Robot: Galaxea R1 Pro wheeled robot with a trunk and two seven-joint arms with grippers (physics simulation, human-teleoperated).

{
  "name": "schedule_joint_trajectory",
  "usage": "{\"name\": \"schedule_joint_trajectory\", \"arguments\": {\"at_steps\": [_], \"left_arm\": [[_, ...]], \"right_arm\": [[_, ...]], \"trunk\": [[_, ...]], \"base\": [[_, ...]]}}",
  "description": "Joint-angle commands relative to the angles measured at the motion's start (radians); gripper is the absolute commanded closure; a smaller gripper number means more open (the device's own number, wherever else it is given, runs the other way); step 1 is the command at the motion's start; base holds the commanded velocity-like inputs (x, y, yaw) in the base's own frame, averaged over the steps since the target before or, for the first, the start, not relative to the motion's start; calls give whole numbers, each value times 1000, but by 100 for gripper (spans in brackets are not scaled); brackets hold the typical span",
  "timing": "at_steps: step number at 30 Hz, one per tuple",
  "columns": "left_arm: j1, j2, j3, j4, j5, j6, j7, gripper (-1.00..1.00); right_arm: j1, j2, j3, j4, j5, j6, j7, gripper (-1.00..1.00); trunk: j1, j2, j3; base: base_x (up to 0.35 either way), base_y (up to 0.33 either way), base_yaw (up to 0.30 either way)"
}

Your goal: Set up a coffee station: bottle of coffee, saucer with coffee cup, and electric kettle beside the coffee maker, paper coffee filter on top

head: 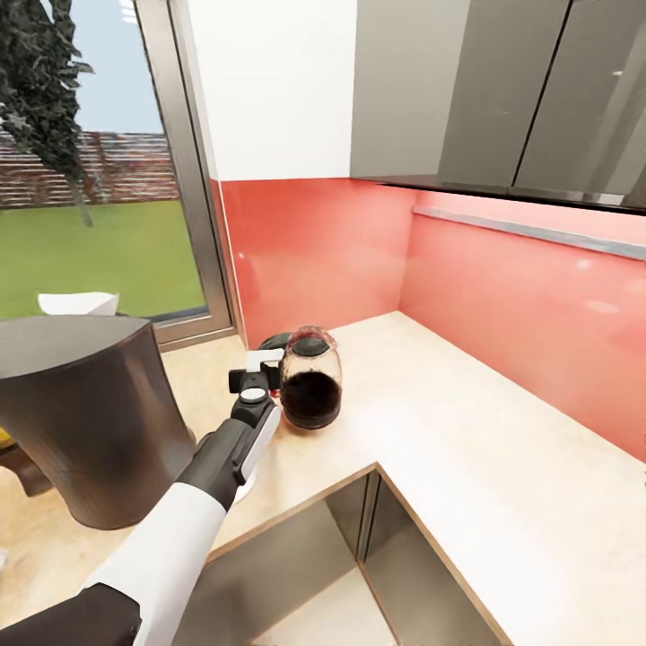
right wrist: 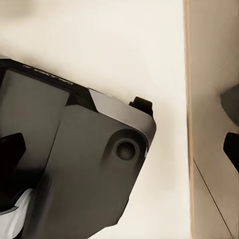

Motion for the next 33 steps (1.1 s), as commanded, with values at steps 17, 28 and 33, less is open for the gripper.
{"name": "schedule_joint_trajectory", "arguments": {"at_steps": [17,28,33], "left_arm": [[6,0,-3,-29,4,3,7,100],[8,0,-2,-29,4,2,7,100],[9,0,-2,-29,4,2,7,100]], "right_arm": [[0,-1,-8,-3,9,6,5,-100],[0,-1,-8,-3,9,5,4,-100],[0,-1,-8,-3,9,5,4,-100]], "trunk": [[0,-2,-1],[0,-2,15],[0,-2,22]], "base": [[-249,38,2],[-335,32,0],[-336,-116,0]]}}
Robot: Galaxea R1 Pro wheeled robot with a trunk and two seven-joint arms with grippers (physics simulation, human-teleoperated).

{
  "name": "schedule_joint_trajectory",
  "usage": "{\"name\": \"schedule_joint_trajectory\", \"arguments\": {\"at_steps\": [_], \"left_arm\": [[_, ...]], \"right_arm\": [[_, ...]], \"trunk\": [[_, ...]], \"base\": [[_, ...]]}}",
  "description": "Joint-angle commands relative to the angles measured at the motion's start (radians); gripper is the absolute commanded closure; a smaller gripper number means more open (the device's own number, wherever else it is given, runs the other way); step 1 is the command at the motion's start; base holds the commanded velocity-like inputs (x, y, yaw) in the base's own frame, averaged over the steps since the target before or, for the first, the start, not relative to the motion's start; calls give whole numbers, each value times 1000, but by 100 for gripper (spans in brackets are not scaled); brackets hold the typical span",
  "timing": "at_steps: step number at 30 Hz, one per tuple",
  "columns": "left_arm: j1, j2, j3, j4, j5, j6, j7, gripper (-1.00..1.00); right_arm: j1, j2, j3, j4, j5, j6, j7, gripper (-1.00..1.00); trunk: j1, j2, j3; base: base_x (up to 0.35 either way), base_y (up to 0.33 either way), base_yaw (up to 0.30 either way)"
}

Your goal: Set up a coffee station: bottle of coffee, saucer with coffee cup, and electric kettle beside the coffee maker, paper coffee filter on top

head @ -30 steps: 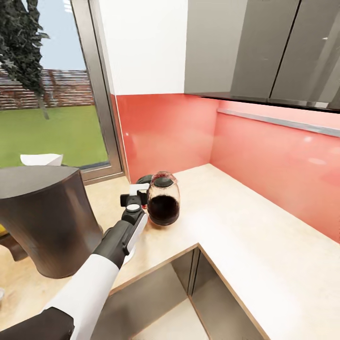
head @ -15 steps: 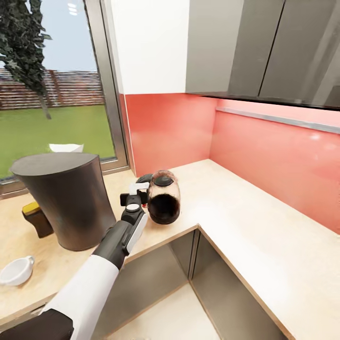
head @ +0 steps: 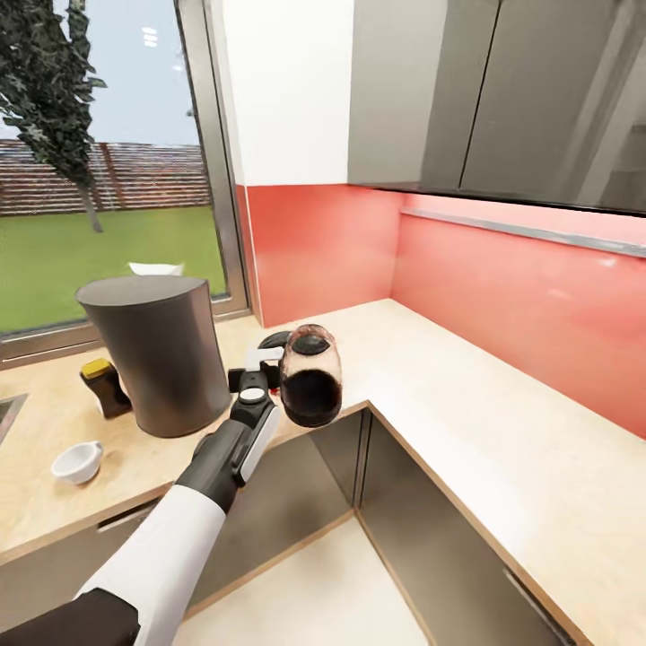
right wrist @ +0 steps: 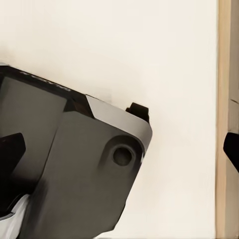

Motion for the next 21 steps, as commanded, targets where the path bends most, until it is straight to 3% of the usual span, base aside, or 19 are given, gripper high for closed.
{"name": "schedule_joint_trajectory", "arguments": {"at_steps": [1,21], "left_arm": [[-1,0,-2,-1,7,2,9,100],[5,0,0,0,7,2,-1,100]], "right_arm": [[0,0,-8,-3,8,6,6,-100],[0,0,-8,-3,7,5,5,-100]], "trunk": [[0,-2,0],[0,-2,6]], "base": [[-336,-61,0],[-337,44,0]]}}
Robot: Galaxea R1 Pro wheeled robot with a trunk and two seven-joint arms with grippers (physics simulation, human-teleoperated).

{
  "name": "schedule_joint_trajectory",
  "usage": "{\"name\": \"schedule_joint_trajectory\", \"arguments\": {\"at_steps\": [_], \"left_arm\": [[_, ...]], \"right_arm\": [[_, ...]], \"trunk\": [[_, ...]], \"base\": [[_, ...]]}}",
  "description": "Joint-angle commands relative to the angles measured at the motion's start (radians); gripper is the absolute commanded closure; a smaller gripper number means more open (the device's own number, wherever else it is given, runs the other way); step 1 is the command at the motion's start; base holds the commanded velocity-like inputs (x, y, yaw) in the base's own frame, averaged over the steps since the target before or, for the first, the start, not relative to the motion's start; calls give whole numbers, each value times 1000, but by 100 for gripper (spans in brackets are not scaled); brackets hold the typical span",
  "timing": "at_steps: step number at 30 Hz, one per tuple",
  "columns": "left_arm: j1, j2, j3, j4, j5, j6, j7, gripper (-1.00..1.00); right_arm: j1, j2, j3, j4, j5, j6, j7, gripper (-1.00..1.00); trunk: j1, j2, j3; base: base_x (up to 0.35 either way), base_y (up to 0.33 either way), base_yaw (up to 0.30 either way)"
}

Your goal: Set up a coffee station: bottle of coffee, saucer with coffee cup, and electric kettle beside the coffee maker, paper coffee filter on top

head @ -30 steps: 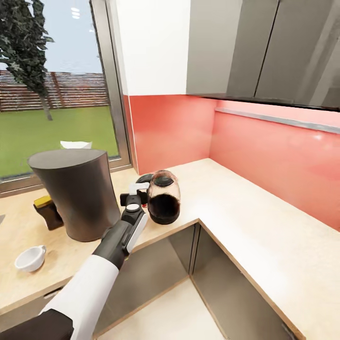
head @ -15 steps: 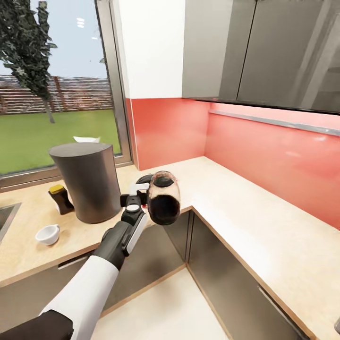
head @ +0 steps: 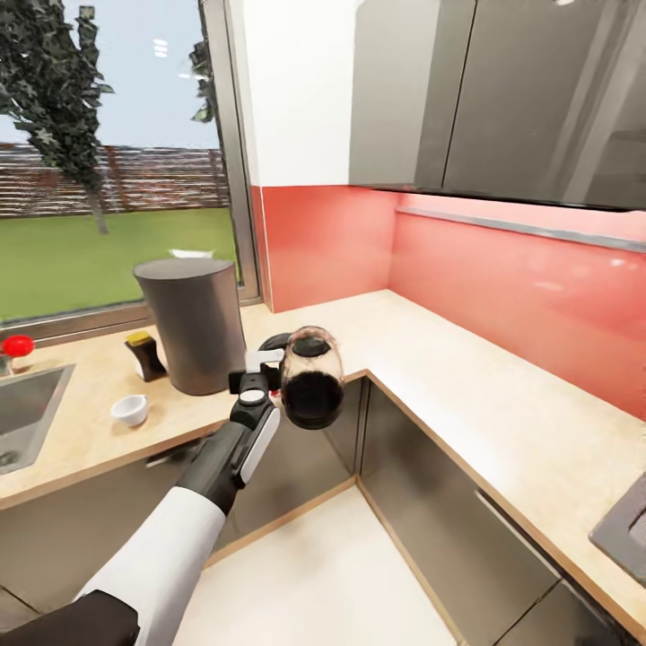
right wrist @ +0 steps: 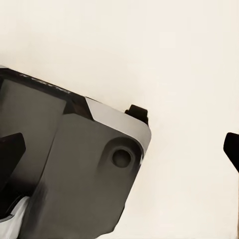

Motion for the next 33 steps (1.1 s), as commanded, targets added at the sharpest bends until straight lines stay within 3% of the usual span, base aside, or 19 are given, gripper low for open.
{"name": "schedule_joint_trajectory", "arguments": {"at_steps": [1,14,21,26,33], "left_arm": [[-1,0,-2,-1,6,2,7,100],[-1,0,0,-33,6,3,7,100],[-1,3,10,-44,6,4,8,100],[-1,4,52,-45,5,5,5,100],[-2,4,58,-45,5,4,4,100]], "right_arm": [[0,0,-8,-3,8,6,5,-100],[0,1,-8,-3,9,6,5,-100],[0,2,-8,-3,8,6,5,-100],[0,3,-8,-3,7,7,5,-100],[0,4,-8,-3,7,7,5,-100]], "trunk": [[0,-2,-2],[0,-2,-2],[0,-2,-2],[0,-2,-2],[0,-2,-2]], "base": [[-337,84,23],[-328,79,227],[-31,4,278],[0,0,278],[0,0,279]]}}
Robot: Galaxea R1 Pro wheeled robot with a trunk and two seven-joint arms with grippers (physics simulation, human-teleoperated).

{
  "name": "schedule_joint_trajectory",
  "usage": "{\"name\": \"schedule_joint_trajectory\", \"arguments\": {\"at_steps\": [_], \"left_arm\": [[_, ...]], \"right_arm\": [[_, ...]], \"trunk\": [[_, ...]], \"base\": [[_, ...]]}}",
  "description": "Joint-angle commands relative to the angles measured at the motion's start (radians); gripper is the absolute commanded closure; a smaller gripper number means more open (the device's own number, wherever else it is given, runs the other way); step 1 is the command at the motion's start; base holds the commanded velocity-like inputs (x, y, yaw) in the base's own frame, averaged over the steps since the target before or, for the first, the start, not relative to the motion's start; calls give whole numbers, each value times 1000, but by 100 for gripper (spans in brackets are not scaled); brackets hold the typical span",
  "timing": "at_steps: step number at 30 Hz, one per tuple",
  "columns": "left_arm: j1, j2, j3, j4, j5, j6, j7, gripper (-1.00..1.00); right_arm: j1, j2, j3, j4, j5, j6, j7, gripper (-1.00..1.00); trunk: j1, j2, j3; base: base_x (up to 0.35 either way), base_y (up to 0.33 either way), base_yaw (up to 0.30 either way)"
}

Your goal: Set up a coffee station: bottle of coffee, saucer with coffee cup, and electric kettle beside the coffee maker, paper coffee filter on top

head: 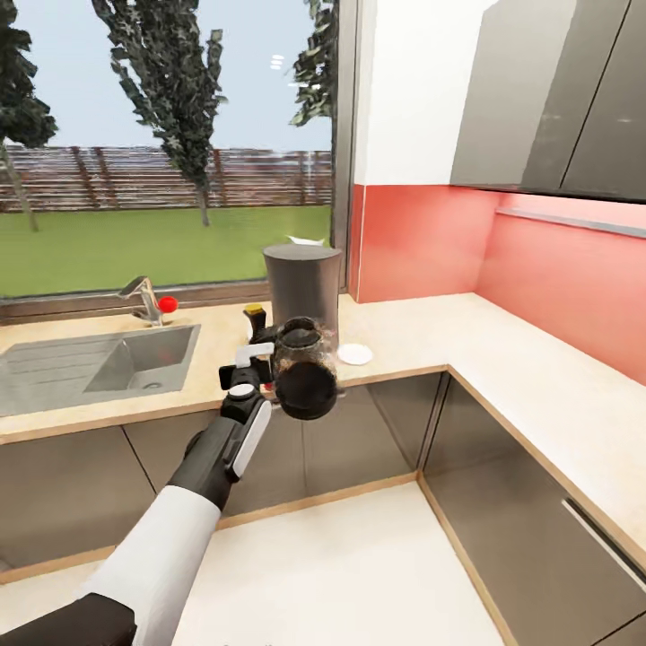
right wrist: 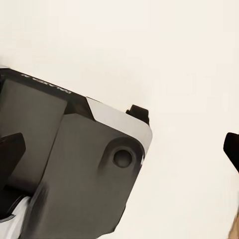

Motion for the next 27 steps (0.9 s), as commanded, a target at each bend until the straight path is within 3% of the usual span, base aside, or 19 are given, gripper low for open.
{"name": "schedule_joint_trajectory", "arguments": {"at_steps": [1,11,27], "left_arm": [[-1,0,-3,-1,6,2,10,100],[-1,2,-3,-1,5,3,14,100],[-1,2,-3,1,4,3,15,100]], "right_arm": [[0,0,-8,-3,8,5,5,-100],[0,0,-8,-3,8,5,5,-100],[0,0,-8,-3,8,5,5,-100]], "trunk": [[0,-2,-2],[0,-2,-2],[0,-2,-2]], "base": [[0,0,279],[-135,155,278],[244,230,278]]}}
